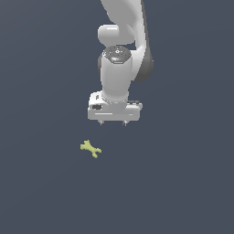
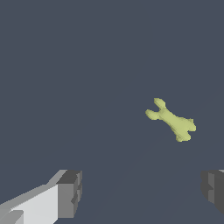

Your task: Pick up the object and move it to a goal position.

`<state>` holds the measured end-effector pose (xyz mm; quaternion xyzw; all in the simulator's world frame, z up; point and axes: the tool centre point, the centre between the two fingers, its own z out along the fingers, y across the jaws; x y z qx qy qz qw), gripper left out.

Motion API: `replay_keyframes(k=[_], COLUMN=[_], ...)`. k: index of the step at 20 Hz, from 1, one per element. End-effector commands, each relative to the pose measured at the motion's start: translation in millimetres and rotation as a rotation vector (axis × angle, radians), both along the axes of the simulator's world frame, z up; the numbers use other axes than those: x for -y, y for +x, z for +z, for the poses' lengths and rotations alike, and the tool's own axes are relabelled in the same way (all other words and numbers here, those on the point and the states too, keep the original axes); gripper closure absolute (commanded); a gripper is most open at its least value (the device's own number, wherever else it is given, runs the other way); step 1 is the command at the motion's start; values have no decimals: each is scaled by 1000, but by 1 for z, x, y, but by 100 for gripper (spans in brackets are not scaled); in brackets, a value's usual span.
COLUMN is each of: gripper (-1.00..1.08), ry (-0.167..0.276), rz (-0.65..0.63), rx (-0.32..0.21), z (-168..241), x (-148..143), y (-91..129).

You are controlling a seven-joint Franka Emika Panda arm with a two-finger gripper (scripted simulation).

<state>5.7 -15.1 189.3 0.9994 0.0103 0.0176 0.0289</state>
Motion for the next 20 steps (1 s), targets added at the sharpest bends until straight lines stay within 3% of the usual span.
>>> replay_keyframes(k=[1, 10, 20], gripper=[-92, -92, -92], ry=[0, -3, -4], rz=[6, 89, 281], rx=[-1, -10, -31], z=[-1, -11, -35], x=[1, 11, 35], y=[0, 6, 17])
